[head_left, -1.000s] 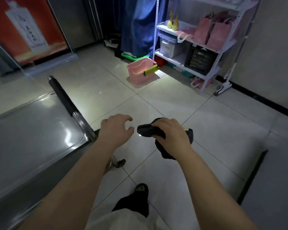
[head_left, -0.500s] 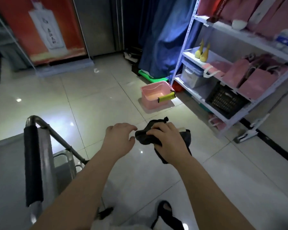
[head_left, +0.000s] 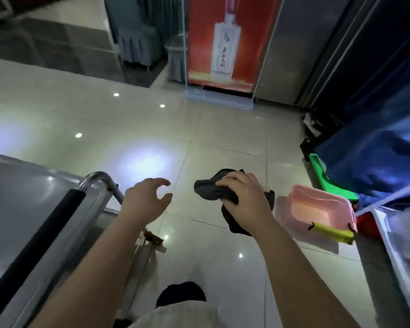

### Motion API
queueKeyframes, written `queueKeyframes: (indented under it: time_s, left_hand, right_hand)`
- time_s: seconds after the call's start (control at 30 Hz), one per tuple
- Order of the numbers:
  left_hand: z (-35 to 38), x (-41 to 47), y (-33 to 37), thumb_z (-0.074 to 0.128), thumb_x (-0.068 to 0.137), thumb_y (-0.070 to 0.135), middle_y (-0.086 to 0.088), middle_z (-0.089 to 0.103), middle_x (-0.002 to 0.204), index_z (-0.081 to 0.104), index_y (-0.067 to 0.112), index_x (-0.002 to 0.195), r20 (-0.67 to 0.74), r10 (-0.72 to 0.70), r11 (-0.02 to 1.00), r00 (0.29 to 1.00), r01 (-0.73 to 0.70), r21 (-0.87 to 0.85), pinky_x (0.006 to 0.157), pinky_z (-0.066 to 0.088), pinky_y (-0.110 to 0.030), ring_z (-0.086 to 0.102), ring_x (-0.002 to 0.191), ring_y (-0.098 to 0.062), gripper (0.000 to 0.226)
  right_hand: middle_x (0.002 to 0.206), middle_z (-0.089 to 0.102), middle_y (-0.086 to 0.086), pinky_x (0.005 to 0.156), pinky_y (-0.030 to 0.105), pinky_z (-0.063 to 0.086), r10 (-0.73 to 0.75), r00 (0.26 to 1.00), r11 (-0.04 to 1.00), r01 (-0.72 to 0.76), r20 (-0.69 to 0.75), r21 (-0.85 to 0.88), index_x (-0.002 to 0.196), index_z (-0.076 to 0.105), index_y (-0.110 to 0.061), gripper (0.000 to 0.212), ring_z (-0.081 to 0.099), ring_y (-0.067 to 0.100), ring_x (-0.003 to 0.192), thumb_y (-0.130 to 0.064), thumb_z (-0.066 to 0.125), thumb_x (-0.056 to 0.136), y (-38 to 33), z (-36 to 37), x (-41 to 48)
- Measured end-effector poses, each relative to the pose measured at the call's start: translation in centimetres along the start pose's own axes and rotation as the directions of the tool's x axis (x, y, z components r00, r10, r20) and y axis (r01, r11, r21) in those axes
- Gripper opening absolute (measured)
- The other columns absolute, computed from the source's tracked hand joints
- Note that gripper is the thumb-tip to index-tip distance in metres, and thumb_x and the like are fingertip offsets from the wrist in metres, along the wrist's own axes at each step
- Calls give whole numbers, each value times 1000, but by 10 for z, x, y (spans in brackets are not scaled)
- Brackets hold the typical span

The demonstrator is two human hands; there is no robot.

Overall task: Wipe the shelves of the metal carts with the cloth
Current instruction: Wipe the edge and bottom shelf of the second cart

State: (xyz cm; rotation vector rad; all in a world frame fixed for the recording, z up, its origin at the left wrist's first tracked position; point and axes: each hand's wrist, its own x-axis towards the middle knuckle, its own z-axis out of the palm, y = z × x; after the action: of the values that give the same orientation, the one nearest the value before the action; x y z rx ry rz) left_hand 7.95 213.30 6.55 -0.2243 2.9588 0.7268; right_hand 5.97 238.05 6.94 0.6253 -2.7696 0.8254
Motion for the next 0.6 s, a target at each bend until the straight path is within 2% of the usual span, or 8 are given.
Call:
queueKeyframes:
  time_s: [0.1,0.2,0.3,0.4,0.5,0.6]
  left_hand:
    - [-11,51,-14,61,88,39,8,59,128,61,35,120,-84,-117,990,990,110,-85,99,43,-35,58,111,-15,32]
    - [-14,117,-20,61,89,33,8,60,126,62,34,118,-142,-194,976,971,176,-126,95,41,-32,57,108,-17,29]
    - [-24,192,-22,59,89,31,8,58,128,61,33,121,-151,-236,968,960,219,-121,93,40,-29,56,109,-16,32]
    - [-48,262,-25,57,90,32,9,56,132,59,33,124,-186,-254,963,949,230,-141,95,39,-29,53,117,-15,34]
    - [-70,309,-29,55,91,33,10,55,132,57,33,125,-234,-279,956,931,246,-161,98,37,-30,50,121,-15,34]
    - [-85,342,-47,55,92,32,13,54,133,57,33,126,-259,-361,927,896,315,-202,101,36,-29,47,124,-13,34]
  right_hand:
    - [115,60,-10,88,24,33,-59,997,995,54,57,85,109,69,-22,32,44,13,102,-9,71,80,19,17,69]
    - [115,60,-11,87,24,34,-78,996,995,74,48,73,110,69,-23,32,46,15,102,-10,71,80,37,42,148]
    - [114,61,-9,86,29,38,-140,987,989,135,78,68,108,69,-22,30,48,19,100,-9,70,81,49,61,234]
    - [114,61,-10,83,25,34,-219,971,973,210,99,95,107,69,-23,31,48,18,99,-8,70,80,52,69,315]
    - [113,62,-9,82,26,36,-276,953,956,259,128,134,106,69,-23,32,48,18,97,-5,69,79,49,82,385]
    - [111,62,-8,81,30,40,-345,921,933,315,183,174,103,69,-21,33,49,21,95,-1,66,77,43,110,444]
